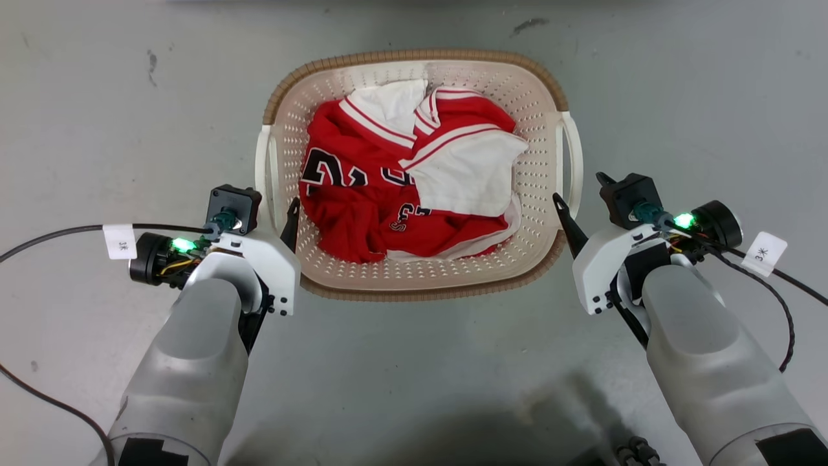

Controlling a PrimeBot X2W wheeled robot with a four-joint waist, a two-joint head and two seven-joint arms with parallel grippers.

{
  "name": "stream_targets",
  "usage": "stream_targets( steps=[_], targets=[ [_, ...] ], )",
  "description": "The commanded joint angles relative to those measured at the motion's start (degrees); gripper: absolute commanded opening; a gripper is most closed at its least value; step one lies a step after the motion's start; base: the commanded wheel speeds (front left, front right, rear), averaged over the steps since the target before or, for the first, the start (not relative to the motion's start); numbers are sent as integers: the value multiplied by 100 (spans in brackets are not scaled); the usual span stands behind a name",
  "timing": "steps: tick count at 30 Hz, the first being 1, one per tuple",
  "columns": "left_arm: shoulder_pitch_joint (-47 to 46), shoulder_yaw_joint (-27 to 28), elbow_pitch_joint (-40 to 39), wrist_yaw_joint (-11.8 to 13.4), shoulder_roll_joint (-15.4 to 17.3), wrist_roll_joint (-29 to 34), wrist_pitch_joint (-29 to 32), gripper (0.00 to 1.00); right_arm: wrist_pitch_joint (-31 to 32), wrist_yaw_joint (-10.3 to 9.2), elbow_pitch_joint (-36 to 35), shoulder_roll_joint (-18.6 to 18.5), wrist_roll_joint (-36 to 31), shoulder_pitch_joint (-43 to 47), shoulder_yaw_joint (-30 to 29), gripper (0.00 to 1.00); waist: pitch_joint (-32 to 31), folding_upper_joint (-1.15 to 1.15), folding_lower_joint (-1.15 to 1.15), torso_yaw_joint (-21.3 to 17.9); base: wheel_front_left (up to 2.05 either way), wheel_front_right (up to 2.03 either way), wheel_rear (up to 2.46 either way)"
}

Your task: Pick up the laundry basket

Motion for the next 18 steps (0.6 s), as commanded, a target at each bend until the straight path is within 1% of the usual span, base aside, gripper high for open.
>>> stream_targets(
  steps=[1, 6, 18],
  targets=[
    [-121, -22, 45, 3, 6, 14, -16, 100, -12, -6, 95, 0, 92, -119, 35, 100, 79, 0, -1, 8, 0, 0, 0],
    [-232, -98, 190, 6, -9, 25, -16, 100, -13, -6, 331, 1, 232, -270, 109, 100, 199, 0, -1, 32, 0, 0, 0],
    [-541, -300, 425, 9, -43, 66, -15, 100, -12, -6, 632, 1, 421, -575, 269, 100, 485, 0, -1, 47, 0, 0, 0]
  ],
)
